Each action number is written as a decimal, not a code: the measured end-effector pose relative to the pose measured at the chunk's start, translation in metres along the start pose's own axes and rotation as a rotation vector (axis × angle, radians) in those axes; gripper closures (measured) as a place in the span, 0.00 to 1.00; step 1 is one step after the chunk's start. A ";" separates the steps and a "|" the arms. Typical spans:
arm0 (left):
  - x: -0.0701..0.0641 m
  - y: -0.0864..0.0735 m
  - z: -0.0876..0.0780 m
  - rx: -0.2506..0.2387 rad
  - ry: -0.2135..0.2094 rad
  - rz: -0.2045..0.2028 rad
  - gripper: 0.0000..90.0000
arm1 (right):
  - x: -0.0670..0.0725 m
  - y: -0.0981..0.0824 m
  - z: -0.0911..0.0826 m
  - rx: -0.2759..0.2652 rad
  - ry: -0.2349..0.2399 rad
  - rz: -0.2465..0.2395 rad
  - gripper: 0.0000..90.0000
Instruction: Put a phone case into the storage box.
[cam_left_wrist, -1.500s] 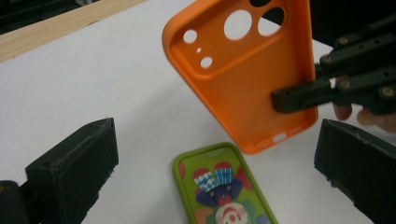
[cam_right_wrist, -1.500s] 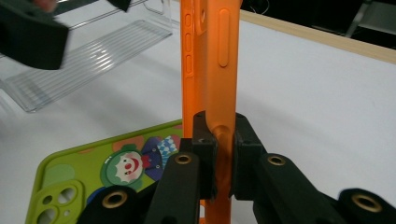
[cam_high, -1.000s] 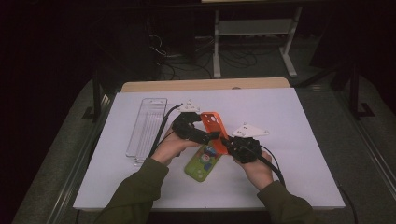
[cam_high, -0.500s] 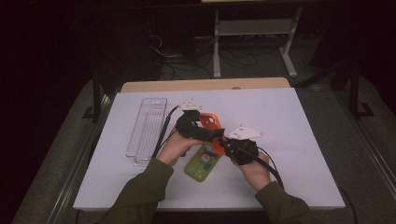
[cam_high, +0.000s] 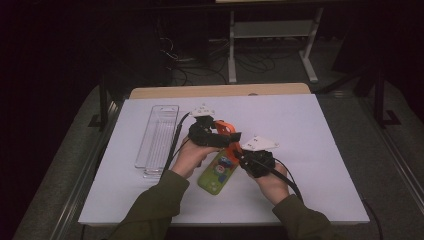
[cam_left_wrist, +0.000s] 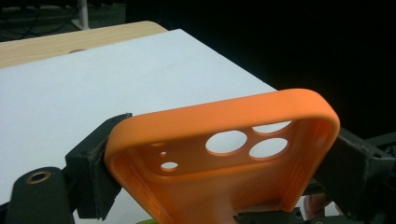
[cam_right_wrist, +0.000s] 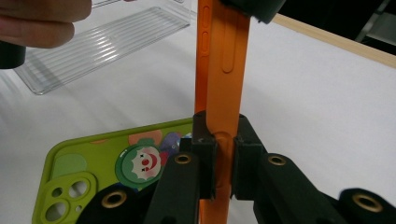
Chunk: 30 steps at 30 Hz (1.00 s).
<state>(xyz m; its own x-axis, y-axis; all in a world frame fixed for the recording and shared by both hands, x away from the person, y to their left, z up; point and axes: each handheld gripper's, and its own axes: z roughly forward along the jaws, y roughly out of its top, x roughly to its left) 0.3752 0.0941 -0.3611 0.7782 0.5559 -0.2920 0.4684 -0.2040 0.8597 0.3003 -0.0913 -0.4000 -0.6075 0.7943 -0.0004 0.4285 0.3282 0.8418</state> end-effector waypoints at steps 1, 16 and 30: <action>0.000 0.000 0.000 0.001 -0.001 0.003 0.14 | 0.000 0.000 0.000 0.003 -0.001 0.000 0.90; 0.012 0.012 -0.008 0.031 0.023 0.055 0.17 | -0.011 -0.003 -0.003 0.031 0.059 -0.039 0.57; 0.023 0.038 -0.028 0.021 0.087 0.097 0.17 | -0.034 -0.023 -0.021 0.073 0.129 -0.024 0.23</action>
<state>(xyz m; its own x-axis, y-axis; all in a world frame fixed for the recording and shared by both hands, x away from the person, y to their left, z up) 0.3996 0.1217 -0.3231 0.7817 0.6001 -0.1698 0.4020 -0.2767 0.8728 0.2972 -0.1370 -0.4076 -0.6974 0.7147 0.0534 0.4572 0.3863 0.8011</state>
